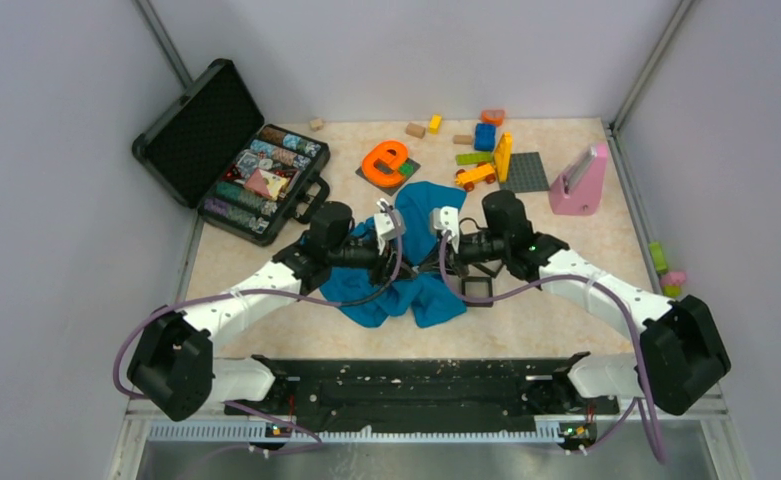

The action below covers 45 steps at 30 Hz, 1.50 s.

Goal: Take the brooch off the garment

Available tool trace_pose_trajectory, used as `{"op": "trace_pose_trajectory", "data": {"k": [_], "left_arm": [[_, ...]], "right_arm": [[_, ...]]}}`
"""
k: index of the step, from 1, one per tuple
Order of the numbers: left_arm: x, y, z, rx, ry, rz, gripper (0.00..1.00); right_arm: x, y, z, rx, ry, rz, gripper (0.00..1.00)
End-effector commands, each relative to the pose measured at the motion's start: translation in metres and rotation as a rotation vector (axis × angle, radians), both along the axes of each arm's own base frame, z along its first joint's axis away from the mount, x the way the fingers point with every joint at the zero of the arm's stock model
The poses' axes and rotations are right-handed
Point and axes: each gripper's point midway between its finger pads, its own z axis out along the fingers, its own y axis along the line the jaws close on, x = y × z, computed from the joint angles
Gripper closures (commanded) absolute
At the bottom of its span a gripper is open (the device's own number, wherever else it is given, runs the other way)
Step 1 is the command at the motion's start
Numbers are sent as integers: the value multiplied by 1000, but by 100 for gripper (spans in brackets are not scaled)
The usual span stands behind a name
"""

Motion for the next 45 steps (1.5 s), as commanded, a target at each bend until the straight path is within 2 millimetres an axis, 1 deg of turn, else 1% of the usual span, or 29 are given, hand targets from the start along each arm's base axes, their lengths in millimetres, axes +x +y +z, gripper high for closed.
{"op": "trace_pose_trajectory", "data": {"k": [1, 2, 3, 4, 6, 8, 10, 12, 14, 17, 21, 24, 26, 29, 31, 35, 36, 38, 39, 42, 43, 45], "left_arm": [[11, 0, 26, -71, -94, 68, 45], [12, 1, 30, -89, -105, 87, 30], [12, 3, 36, -116, -127, 97, 22], [11, 5, 39, -138, -135, 108, 21], [10, 9, 45, -176, -151, 127, 22], [8, 12, 51, -221, -156, 142, 27], [6, 14, 53, -261, -156, 144, 30], [3, 15, 56, -305, -130, 127, 31], [0, 15, 59, -347, -113, 101, 29], [-1, 16, 64, -399, -113, 87, 29], [-3, 18, 68, -438, -124, 75, 27], [-3, 18, 68, -450, -120, 70, 24], [-5, 16, 68, -471, -116, 60, 20], [-6, 16, 71, -521, -105, 54, 18], [-9, 16, 76, -559, -108, 42, 22], [-14, 16, 83, -612, -114, 13, 42], [-16, 17, 84, -625, -115, 7, 45], [-18, 22, 89, -657, -110, 3, 48], [-19, 24, 92, -672, -119, -5, 51], [-21, 26, 93, -669, -116, -22, 76], [-21, 26, 93, -668, -115, -25, 80], [-22, 26, 93, -665, -115, -34, 81]], "right_arm": [[21, 4, 38, 98, -54, -50, 100], [25, 2, 46, 143, -48, -80, 100], [28, 0, 55, 193, -37, -113, 100], [29, -3, 61, 234, -24, -143, 100], [28, -5, 74, 307, -19, -175, 100], [22, -5, 84, 359, 17, -176, 100], [14, -5, 90, 395, 50, -163, 100], [6, -6, 96, 439, 80, -148, 100], [-4, -7, 99, 491, 123, -129, 100], [-13, -8, 108, 554, 129, -99, 100], [-14, -8, 111, 567, 131, -90, 100], [-16, -9, 114, 593, 134, -86, 100], [-18, -8, 117, 613, 141, -79, 100], [-18, -4, 117, 630, 145, -82, 100], [-21, -1, 117, 642, 135, -80, 100], [-25, 6, 114, 648, 144, -55, 100], [-25, 8, 114, 646, 148, -50, 100], [-25, 10, 113, 643, 154, -42, 100], [-25, 10, 112, 642, 153, -40, 100], [-25, 10, 110, 638, 156, -45, 100], [-25, 10, 109, 635, 159, -46, 100], [-24, 10, 107, 630, 161, -49, 100]]}}
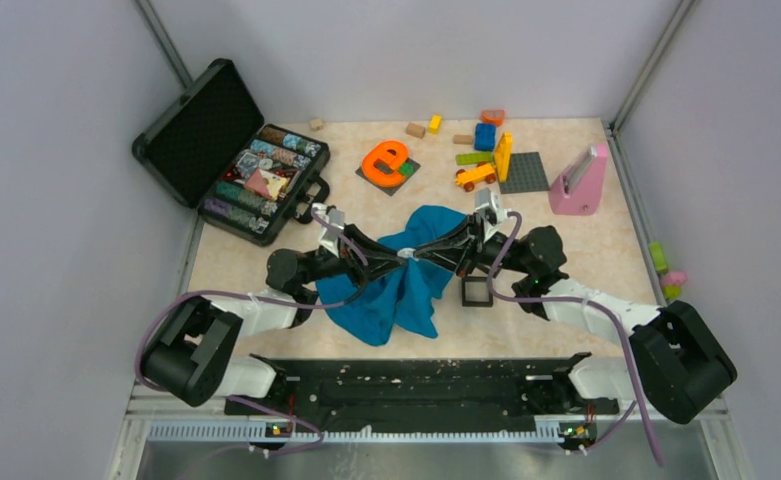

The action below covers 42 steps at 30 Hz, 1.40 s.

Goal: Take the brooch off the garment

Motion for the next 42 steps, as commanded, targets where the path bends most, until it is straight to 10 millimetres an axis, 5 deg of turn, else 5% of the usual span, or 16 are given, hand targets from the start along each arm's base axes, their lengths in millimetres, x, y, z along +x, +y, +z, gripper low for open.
{"op": "trace_pose_trajectory", "data": {"k": [1, 3, 8, 11, 13, 18, 20, 23, 42], "left_arm": [[-12, 5, 20, -55, -105, -35, 83], [-12, 4, 19, -43, -96, -44, 83], [-14, 4, 19, -26, -95, -50, 64], [-15, 4, 17, 0, -108, -55, 93], [-14, 4, 17, 6, -108, -50, 100], [-14, 4, 16, 10, -107, -49, 100], [-13, 4, 15, 13, -106, -47, 100], [-12, 4, 14, 20, -110, -34, 100], [-12, 5, 13, 43, -116, -21, 100]], "right_arm": [[-6, 1, 15, 43, -64, 17, 100], [-6, 1, 16, 44, -64, 15, 100], [-5, 1, 17, 36, -66, 13, 100], [-5, 1, 18, 37, -69, 13, 100], [-6, 2, 18, 32, -68, 21, 100], [-6, 3, 12, 7, -58, 35, 100], [-7, 5, 7, -26, -63, 48, 79], [-9, 5, 4, -59, -78, 66, 65], [-5, 18, 2, -100, -83, 69, 71]]}}
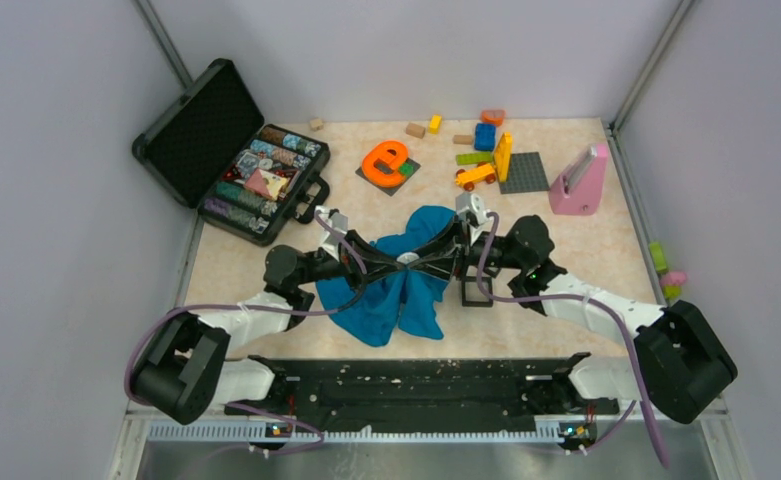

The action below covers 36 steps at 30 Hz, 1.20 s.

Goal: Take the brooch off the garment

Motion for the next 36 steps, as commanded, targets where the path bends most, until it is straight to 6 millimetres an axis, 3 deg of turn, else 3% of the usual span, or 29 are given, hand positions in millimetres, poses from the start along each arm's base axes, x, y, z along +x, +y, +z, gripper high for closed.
{"op": "trace_pose_trajectory", "data": {"k": [1, 16, 25, 36], "left_arm": [[-3, 2, 20, -33, -93, 6, 100], [-3, 3, 18, -26, -99, 9, 100], [-3, -1, 13, 14, -127, 28, 100], [-2, -6, 4, 71, -170, 67, 100]], "right_arm": [[2, 5, 22, 31, -77, 9, 72], [7, 5, 26, 39, -64, -20, 85], [9, 9, 25, 15, 15, -25, 85], [14, 11, 20, -18, 107, -44, 96]]}}
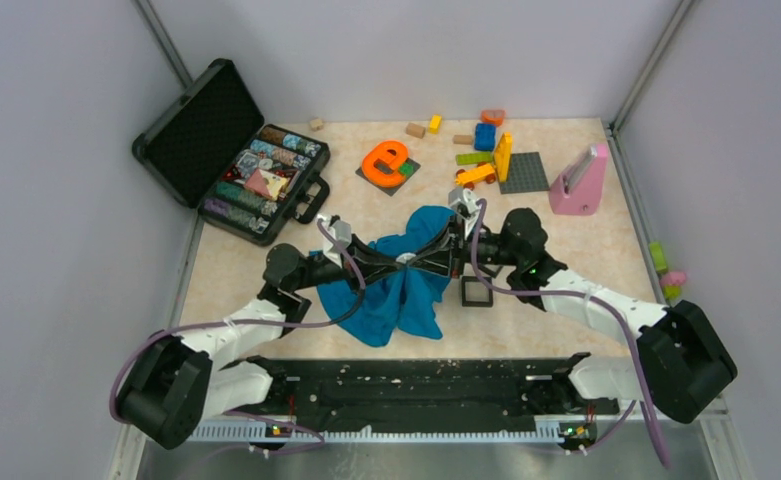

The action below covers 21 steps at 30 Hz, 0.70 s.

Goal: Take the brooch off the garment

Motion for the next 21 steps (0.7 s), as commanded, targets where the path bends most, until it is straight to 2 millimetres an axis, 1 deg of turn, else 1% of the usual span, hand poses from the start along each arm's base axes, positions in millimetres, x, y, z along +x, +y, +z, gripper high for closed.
{"op": "trace_pose_trajectory", "data": {"k": [1, 6, 9, 11, 12, 13, 14, 18, 20, 21], "left_arm": [[-4, -7, 7, 21, -79, -7, 100], [-5, -8, 5, 40, -100, 5, 100], [-5, -9, 4, 48, -108, 10, 100], [-3, -10, 3, 56, -105, 20, 100], [-2, -10, 3, 60, -94, 24, 100], [-1, -10, 2, 66, -82, 29, 100], [2, -11, 0, 74, -65, 36, 100], [14, -11, -4, 90, -37, 87, 100], [19, -8, -4, 90, -41, 128, 100], [23, -6, -5, 92, -40, 157, 100]], "right_arm": [[9, 9, 29, 42, -19, -20, 96], [14, 12, 21, 2, 28, -26, 96], [17, 14, 17, -17, 53, -31, 98], [14, 14, 16, -24, 48, -14, 99], [11, 15, 15, -27, 31, 5, 96], [8, 15, 15, -30, 15, 21, 92], [4, 15, 14, -36, 3, 31, 84], [0, 10, 14, -55, -37, 31, 60], [-4, 5, 16, -63, -63, 24, 49], [-3, 3, 13, -77, -70, 8, 43]]}}
